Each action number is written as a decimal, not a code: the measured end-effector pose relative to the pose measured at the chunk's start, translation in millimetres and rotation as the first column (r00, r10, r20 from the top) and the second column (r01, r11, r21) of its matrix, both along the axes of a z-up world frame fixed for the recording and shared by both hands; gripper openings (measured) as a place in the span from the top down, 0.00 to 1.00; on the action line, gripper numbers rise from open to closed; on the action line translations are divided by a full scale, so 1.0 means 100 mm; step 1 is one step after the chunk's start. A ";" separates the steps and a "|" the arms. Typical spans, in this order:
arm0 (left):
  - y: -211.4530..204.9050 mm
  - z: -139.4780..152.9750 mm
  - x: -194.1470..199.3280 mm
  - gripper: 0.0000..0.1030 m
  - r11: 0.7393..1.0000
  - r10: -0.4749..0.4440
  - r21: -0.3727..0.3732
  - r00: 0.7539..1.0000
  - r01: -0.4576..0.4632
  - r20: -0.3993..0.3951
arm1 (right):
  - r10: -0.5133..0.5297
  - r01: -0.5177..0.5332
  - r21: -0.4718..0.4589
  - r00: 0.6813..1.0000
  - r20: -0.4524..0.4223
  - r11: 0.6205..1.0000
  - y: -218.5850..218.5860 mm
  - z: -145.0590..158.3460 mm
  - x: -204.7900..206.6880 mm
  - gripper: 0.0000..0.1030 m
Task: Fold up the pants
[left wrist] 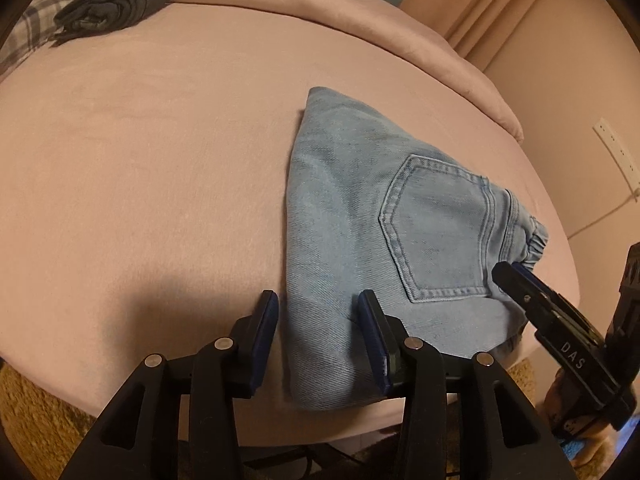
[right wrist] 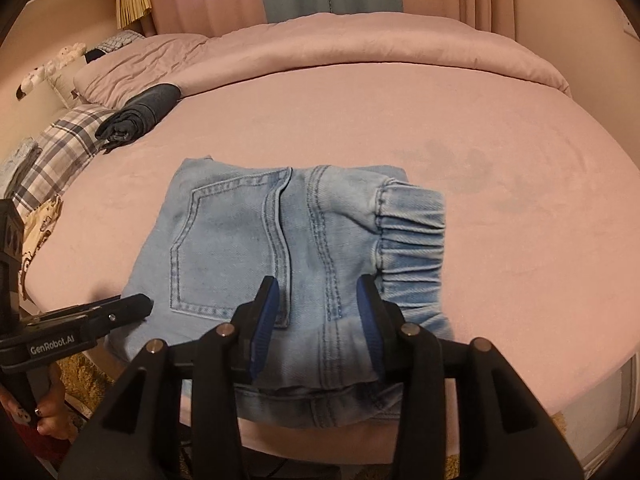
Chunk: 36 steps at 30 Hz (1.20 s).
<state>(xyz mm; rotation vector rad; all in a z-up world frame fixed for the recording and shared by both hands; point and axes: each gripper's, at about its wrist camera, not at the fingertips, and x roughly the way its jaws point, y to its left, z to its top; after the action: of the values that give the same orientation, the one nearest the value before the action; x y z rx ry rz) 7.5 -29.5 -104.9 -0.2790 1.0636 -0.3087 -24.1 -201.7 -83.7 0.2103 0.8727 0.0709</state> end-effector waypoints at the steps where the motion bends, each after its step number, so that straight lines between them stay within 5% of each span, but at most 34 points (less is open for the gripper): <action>1: -0.01 0.00 -0.01 0.58 1.000 0.001 0.007 1.000 -0.001 0.007 | -0.001 0.001 0.009 1.000 0.000 1.000 0.00 -0.01 0.00 0.61; 28: -0.16 0.00 -0.08 0.54 0.998 0.014 0.060 0.998 -0.018 0.068 | 0.015 -0.013 0.093 1.000 -0.021 0.996 -0.10 -0.04 0.02 0.61; 36: -0.15 0.00 -0.12 0.45 0.998 0.015 0.059 0.998 -0.018 0.062 | 0.011 -0.008 0.077 0.999 -0.033 0.997 -0.06 -0.03 0.05 0.61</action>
<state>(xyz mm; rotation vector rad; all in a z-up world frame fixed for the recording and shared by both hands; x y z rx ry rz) -4.2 -44.5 -105.0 -0.2238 1.0071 -0.2689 -19.4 -207.4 -86.4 0.2802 0.9055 0.1102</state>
